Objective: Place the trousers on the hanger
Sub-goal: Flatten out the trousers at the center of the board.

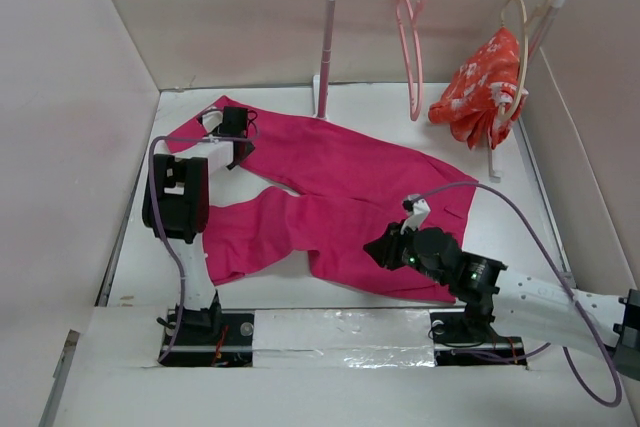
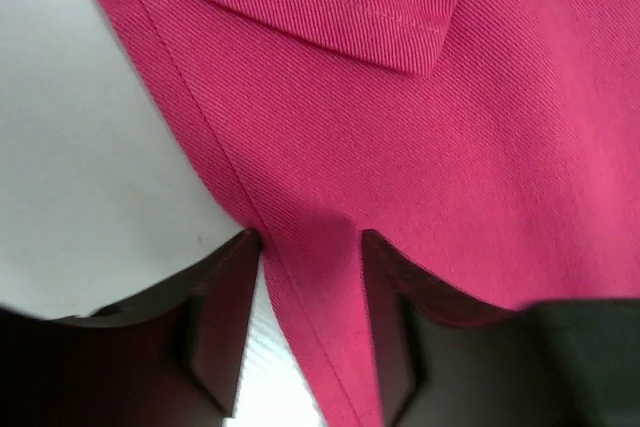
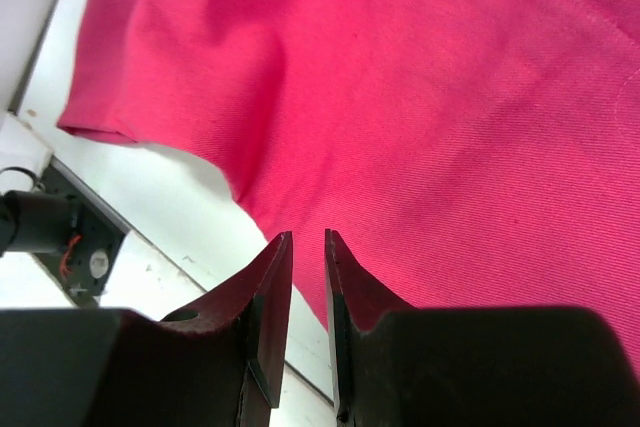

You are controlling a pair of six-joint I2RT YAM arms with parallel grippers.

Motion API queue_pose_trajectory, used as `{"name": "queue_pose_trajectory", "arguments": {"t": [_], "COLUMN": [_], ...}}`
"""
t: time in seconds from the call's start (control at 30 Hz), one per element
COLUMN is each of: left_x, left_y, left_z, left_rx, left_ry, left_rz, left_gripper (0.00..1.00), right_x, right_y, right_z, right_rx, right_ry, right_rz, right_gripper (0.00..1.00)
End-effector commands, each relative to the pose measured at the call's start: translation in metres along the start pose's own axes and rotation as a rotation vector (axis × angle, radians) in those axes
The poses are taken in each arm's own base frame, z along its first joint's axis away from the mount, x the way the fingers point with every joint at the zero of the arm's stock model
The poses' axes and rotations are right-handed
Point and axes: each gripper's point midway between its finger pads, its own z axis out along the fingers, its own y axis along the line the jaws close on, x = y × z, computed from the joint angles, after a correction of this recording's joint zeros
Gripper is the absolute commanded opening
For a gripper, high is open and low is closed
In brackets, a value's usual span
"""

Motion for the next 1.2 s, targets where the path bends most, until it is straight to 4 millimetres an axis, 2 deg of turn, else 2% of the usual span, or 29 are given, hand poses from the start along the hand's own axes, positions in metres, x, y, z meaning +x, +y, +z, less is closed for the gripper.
{"name": "queue_pose_trajectory", "arguments": {"t": [0.0, 0.13, 0.17, 0.2, 0.27, 0.3, 0.33, 0.37, 0.4, 0.43, 0.47, 0.5, 0.53, 0.57, 0.6, 0.63, 0.67, 0.7, 0.73, 0.8, 0.83, 0.87, 0.93, 1.0, 1.03, 1.07, 1.1, 1.13, 1.17], "left_x": [-0.001, 0.013, 0.013, 0.017, 0.011, 0.021, 0.020, 0.014, 0.026, 0.027, 0.024, 0.039, 0.044, 0.041, 0.048, 0.048, 0.044, 0.046, 0.043, 0.029, 0.021, 0.012, 0.000, -0.011, -0.009, -0.001, -0.007, -0.004, 0.006], "left_y": [0.006, 0.027, 0.027, 0.031, 0.034, 0.045, 0.045, 0.045, 0.058, 0.058, 0.052, 0.061, 0.061, 0.059, 0.065, 0.072, 0.072, 0.078, 0.083, 0.087, 0.085, 0.080, 0.064, 0.052, 0.054, 0.055, 0.047, 0.052, 0.057], "left_z": [0.007, 0.017, 0.015, 0.014, 0.004, 0.001, -0.003, -0.014, -0.019, -0.023, -0.037, -0.041, -0.054, -0.060, -0.064, -0.068, -0.078, -0.082, -0.086, -0.102, -0.107, -0.116, -0.123, -0.122, -0.119, -0.104, -0.101, -0.094, -0.079], "left_rx": [-0.071, -0.149, -0.143, -0.148, -0.146, -0.159, -0.144, -0.124, -0.135, -0.113, -0.072, -0.074, -0.073, -0.069, -0.083, -0.104, -0.095, -0.109, -0.121, -0.112, -0.102, -0.057, 0.016, 0.026, -0.008, -0.051, -0.061, -0.105, -0.151], "left_ry": [0.030, 0.067, 0.072, 0.079, 0.058, 0.071, 0.062, 0.042, 0.060, 0.057, 0.037, 0.051, 0.031, 0.012, 0.013, 0.009, -0.008, -0.009, -0.025, -0.078, -0.110, -0.138, -0.169, -0.180, -0.165, -0.131, -0.131, -0.115, -0.086], "left_rz": [0.034, 0.066, 0.063, 0.065, 0.060, 0.066, 0.061, 0.048, 0.059, 0.052, 0.054, 0.080, 0.098, 0.106, 0.107, 0.102, 0.086, 0.066, 0.066, 0.029, 0.009, -0.009, -0.007, -0.003, 0.023, 0.058, 0.068, 0.094, 0.137], "left_gripper": [0.39, 0.03, 0.00, 0.00, 0.00, 0.00, 0.00, 0.00, 0.00, 0.00, 0.00, 0.00, 0.00, 0.00, 0.00, 0.00, 0.00, 0.02, 0.16, 0.37, 0.53, 0.57, 0.58, 0.55, 0.49, 0.45, 0.42, 0.40, 0.39], "right_x": [-0.008, -0.018, -0.015, -0.016, -0.018, -0.018, -0.019, -0.021, -0.026, -0.029, -0.030, -0.037, -0.040, -0.043, -0.047, -0.053, -0.055, -0.056, -0.063, -0.061, -0.061, -0.058, -0.054, -0.049, -0.046, -0.044, -0.040, -0.040, -0.039], "right_y": [0.000, 0.001, -0.003, -0.003, -0.001, 0.001, 0.001, 0.001, 0.000, 0.000, -0.002, 0.001, 0.002, 0.005, 0.007, 0.012, 0.014, 0.015, 0.016, 0.015, 0.015, 0.015, 0.016, 0.014, 0.013, 0.012, 0.011, 0.011, 0.011], "right_z": [-0.006, -0.009, -0.010, -0.011, -0.011, -0.011, -0.010, -0.010, -0.009, -0.008, -0.008, -0.008, -0.008, -0.007, -0.007, -0.007, -0.006, -0.006, -0.005, -0.004, -0.002, 0.000, 0.003, 0.006, 0.007, 0.008, 0.009, 0.009, 0.008], "right_rx": [-0.003, -0.004, 0.013, 0.014, 0.009, 0.006, 0.010, 0.013, 0.032, 0.041, 0.055, 0.059, 0.061, 0.058, 0.057, 0.052, 0.052, 0.057, 0.067, 0.078, 0.080, 0.073, 0.066, 0.062, 0.063, 0.063, 0.065, 0.064, 0.063], "right_ry": [-0.043, -0.084, -0.071, -0.071, -0.075, -0.075, -0.079, -0.083, -0.101, -0.108, -0.110, -0.122, -0.127, -0.132, -0.136, -0.142, -0.140, -0.138, -0.144, -0.133, -0.133, -0.126, -0.118, -0.108, -0.101, -0.094, -0.084, -0.082, -0.081], "right_rz": [0.001, 0.008, 0.000, -0.006, -0.009, -0.018, -0.018, -0.020, -0.025, -0.026, -0.034, -0.045, -0.060, -0.059, -0.074, -0.077, -0.085, -0.093, -0.093, -0.104, -0.106, -0.106, -0.102, -0.096, -0.097, -0.099, -0.097, -0.094, -0.093], "right_gripper": [0.25, 0.26, 0.26, 0.26, 0.26, 0.26, 0.26, 0.26, 0.26, 0.26, 0.27, 0.27, 0.27, 0.27, 0.27, 0.28, 0.28, 0.28, 0.29, 0.30, 0.30, 0.30, 0.30, 0.29, 0.27, 0.24, 0.20, 0.18, 0.17]}}
